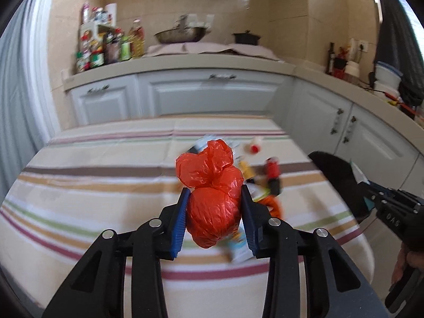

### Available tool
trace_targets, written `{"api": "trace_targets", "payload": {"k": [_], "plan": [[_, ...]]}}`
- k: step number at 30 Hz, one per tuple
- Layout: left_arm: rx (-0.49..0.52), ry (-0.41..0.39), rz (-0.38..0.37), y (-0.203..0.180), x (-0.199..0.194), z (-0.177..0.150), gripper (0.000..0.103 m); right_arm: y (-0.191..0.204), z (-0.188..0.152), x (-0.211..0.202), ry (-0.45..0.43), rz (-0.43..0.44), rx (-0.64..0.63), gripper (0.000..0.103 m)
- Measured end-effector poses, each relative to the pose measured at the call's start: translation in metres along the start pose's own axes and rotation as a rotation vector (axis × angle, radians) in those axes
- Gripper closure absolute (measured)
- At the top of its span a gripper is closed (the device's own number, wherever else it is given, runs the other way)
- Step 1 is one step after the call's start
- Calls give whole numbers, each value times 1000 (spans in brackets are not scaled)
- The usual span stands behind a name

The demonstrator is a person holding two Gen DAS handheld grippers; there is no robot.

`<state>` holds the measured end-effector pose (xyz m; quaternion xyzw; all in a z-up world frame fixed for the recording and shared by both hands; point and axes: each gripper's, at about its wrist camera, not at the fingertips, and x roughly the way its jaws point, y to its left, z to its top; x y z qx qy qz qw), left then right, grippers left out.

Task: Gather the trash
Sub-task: 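Close the left tool on the red plastic bag, then carry the red bag and tube over the black bin and open both tools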

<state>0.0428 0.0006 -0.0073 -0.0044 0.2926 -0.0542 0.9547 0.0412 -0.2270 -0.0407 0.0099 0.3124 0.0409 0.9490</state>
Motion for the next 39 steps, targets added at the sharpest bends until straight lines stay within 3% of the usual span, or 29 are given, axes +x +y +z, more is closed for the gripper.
{"api": "trace_targets", "payload": {"k": [15, 30, 32, 34, 36, 39], "plan": [[120, -51, -154, -113, 51, 48, 65, -83, 32, 8, -79, -181, 67, 88], [230, 62, -209, -198, 124, 54, 64, -148, 35, 56, -30, -224, 132, 87], [249, 76, -196, -209, 135, 53, 60, -156, 35, 66, -25, -232, 140, 82], [266, 92, -182, -215, 143, 53, 56, -163, 35, 74, -24, -249, 150, 66], [277, 106, -167, -219, 151, 52, 44, -171, 35, 80, -21, -255, 164, 62], [270, 122, -159, -218, 159, 52, 41, -176, 36, 84, -15, -261, 174, 61]]}}
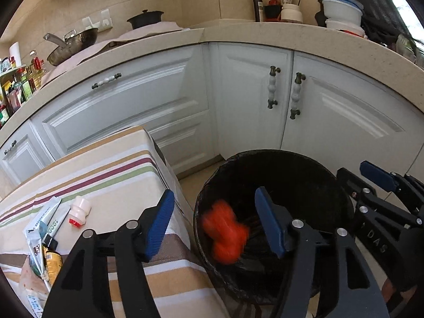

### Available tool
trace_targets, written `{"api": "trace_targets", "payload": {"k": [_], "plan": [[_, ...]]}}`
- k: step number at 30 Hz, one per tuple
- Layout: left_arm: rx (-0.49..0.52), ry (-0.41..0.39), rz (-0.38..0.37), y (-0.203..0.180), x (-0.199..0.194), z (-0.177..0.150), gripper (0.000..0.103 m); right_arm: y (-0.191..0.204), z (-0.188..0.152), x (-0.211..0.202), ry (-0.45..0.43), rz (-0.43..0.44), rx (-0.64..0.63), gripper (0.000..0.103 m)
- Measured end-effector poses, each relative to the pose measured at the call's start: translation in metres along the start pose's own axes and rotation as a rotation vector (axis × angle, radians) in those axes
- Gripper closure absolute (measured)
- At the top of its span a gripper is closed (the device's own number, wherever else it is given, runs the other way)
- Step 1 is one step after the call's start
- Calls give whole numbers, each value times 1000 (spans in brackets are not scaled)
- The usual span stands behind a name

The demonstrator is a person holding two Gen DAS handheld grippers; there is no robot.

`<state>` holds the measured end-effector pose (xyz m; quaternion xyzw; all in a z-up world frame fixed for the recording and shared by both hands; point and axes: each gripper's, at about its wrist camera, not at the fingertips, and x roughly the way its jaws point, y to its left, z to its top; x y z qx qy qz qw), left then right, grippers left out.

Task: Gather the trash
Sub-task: 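Carry the red bag and tube over the black bin and open both tools, then move both open tools back over the table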

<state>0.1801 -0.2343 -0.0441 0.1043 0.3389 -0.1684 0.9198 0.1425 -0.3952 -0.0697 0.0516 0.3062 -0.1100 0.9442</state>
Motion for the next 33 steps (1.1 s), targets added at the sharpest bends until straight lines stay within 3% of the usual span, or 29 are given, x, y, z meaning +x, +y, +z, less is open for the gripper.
{"api": "trace_targets", "payload": {"k": [8, 10, 15, 17, 22, 28, 33], "plan": [[-41, -46, 19, 17, -19, 2, 41, 6, 0, -9, -1, 5, 0, 60], [-52, -54, 22, 25, -30, 0, 41, 11, 0, -17, -8, 14, 1, 53], [-89, -63, 47, 50, -57, -11, 41, 32, -4, -39, -23, 56, -7, 51], [-107, -63, 68, 64, -71, -19, 41, 46, -8, -50, -23, 86, -17, 50], [-155, -67, 138, 100, -102, -42, 41, 85, -18, -70, -23, 160, -44, 37], [-210, -66, 260, 144, -134, -78, 39, 140, -35, -90, -5, 223, -140, 27], [-265, -43, 334, 177, -150, -107, 39, 176, -49, -102, 8, 293, -186, 26]]}}
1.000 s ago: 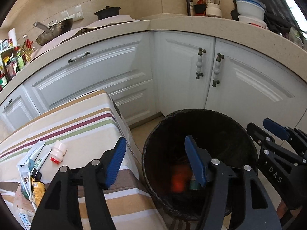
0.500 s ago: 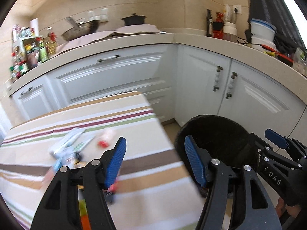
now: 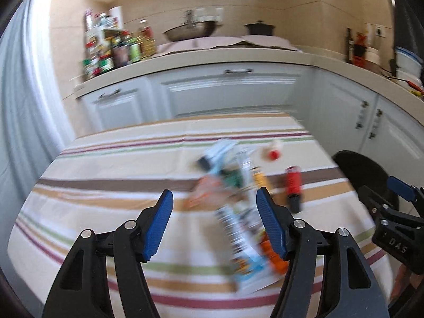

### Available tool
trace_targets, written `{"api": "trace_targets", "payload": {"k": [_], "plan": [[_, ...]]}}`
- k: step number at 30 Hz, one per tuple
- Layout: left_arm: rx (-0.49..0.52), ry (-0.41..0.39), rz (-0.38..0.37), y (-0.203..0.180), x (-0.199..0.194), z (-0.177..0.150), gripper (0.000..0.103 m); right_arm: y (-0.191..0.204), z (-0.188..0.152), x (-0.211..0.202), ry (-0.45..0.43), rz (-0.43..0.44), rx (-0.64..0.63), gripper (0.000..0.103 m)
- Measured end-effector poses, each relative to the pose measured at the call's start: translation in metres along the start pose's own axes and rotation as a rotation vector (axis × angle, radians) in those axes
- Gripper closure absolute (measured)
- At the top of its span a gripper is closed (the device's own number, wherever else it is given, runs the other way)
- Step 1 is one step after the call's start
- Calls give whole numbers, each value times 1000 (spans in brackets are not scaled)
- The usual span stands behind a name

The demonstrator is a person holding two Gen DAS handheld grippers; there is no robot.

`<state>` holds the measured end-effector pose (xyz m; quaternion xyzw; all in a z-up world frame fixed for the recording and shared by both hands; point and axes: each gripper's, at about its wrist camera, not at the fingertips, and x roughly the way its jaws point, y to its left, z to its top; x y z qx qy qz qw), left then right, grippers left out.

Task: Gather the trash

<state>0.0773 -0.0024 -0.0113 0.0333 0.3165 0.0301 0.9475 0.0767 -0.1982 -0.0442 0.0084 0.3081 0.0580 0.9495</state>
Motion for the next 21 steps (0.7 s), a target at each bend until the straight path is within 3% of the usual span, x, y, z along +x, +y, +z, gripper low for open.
{"api": "trace_targets", "payload": {"k": [10, 21], "plan": [[-99, 38, 116, 71, -2, -29, 39, 66, -9, 7, 50, 88, -90, 26], [-145, 73, 127, 98, 6, -41, 38, 99, -17, 25, 130, 145, -134, 27]]}}
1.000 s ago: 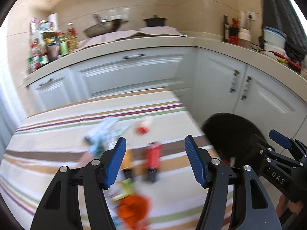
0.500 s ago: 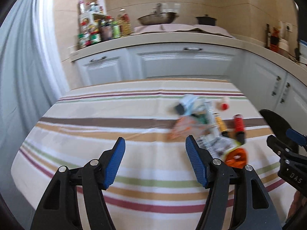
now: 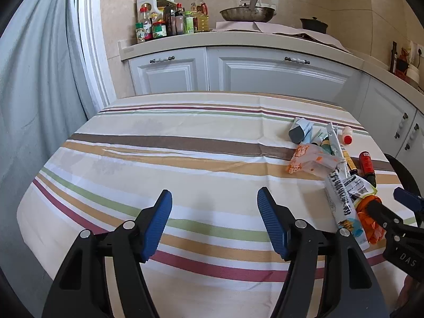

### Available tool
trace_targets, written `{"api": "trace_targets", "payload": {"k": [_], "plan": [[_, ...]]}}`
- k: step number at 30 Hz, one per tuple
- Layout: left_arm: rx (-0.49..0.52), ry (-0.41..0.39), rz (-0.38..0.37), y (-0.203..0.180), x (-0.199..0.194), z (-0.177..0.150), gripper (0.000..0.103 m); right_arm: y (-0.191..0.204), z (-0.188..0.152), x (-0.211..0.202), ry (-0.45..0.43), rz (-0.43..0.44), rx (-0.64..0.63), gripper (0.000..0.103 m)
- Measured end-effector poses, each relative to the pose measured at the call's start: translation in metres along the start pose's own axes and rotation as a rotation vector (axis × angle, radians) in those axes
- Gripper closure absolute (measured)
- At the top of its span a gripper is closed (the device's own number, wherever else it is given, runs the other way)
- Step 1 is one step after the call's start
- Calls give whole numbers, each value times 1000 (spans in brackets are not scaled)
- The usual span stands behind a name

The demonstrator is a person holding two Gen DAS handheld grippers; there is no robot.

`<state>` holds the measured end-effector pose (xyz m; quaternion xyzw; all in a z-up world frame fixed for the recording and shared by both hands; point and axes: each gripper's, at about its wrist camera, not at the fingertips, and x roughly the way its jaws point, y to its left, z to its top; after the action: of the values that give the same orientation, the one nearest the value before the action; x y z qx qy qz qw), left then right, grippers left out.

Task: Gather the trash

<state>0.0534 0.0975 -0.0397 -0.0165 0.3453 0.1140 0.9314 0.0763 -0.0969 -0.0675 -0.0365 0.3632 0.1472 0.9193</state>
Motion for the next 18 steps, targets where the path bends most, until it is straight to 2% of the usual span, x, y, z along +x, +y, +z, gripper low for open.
{"api": "trace_targets", "payload": {"k": [2, 3, 5, 9, 16, 17, 18], "plan": [[1, 3, -7, 0, 1, -1, 38, 1, -1, 2, 10, 12, -1, 29], [2, 4, -10, -1, 1, -1, 38, 2, -1, 2, 13, 19, -2, 36], [6, 5, -16, -3, 1, -2, 38, 3, -2, 2, 20, 45, 1, 42], [9, 8, -21, -5, 1, -3, 38, 4, -2, 0, 20, 95, 9, 66], [17, 5, -25, -8, -3, -4, 37, -1, -5, -10, -1, 77, 16, 68], [18, 5, -27, -9, -4, -4, 37, -2, -5, -12, -5, 73, 15, 69], [19, 4, -30, -10, -4, -3, 37, -4, -6, -14, -9, 68, 14, 76]]}}
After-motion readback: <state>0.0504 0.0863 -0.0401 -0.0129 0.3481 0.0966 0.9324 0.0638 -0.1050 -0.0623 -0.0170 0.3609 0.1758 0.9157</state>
